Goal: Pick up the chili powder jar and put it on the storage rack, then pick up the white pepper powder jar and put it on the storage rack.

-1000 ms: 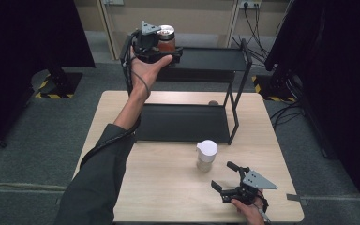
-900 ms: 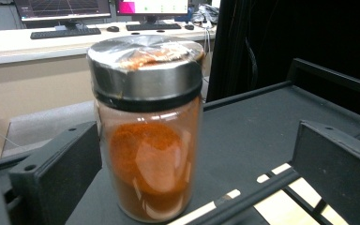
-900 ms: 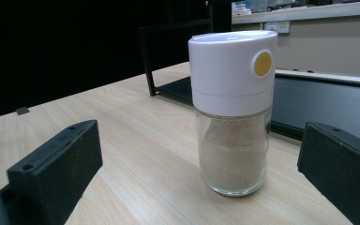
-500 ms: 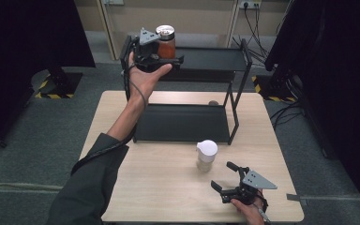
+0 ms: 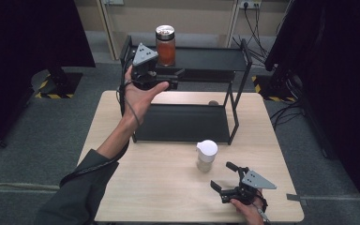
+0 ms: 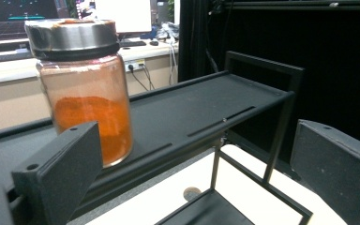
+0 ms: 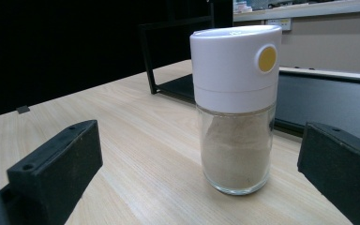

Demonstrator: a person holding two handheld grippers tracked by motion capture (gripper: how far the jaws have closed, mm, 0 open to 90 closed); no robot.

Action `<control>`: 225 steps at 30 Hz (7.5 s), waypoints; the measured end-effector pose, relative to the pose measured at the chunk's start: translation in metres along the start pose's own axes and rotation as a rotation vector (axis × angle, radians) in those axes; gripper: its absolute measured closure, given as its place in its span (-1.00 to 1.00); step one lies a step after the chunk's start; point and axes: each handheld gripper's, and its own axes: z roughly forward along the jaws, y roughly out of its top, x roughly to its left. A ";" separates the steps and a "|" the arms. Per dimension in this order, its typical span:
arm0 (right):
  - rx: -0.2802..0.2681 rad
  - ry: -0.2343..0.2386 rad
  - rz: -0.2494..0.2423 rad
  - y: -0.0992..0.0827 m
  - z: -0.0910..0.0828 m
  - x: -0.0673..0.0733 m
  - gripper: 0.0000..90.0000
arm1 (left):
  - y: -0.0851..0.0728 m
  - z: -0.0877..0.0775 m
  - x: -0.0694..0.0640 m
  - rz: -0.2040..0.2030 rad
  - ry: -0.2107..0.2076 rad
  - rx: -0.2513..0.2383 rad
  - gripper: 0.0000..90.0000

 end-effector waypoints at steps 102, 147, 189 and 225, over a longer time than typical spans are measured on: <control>0.015 0.003 -0.006 0.001 0.002 0.001 -0.99 | -0.253 -0.087 -0.023 -0.066 -0.208 -0.017 -0.96; 0.019 0.011 -0.024 0.002 0.004 0.002 -0.99 | -0.303 -0.099 -0.025 -0.090 -0.188 0.017 -0.96; 0.021 -0.039 -0.068 0.012 0.027 -0.002 -0.99 | -0.305 -0.098 -0.026 -0.092 -0.175 0.035 -0.96; 0.054 -0.072 -0.105 0.021 0.074 -0.014 -0.84 | -0.307 -0.097 -0.026 -0.105 -0.173 0.047 -0.95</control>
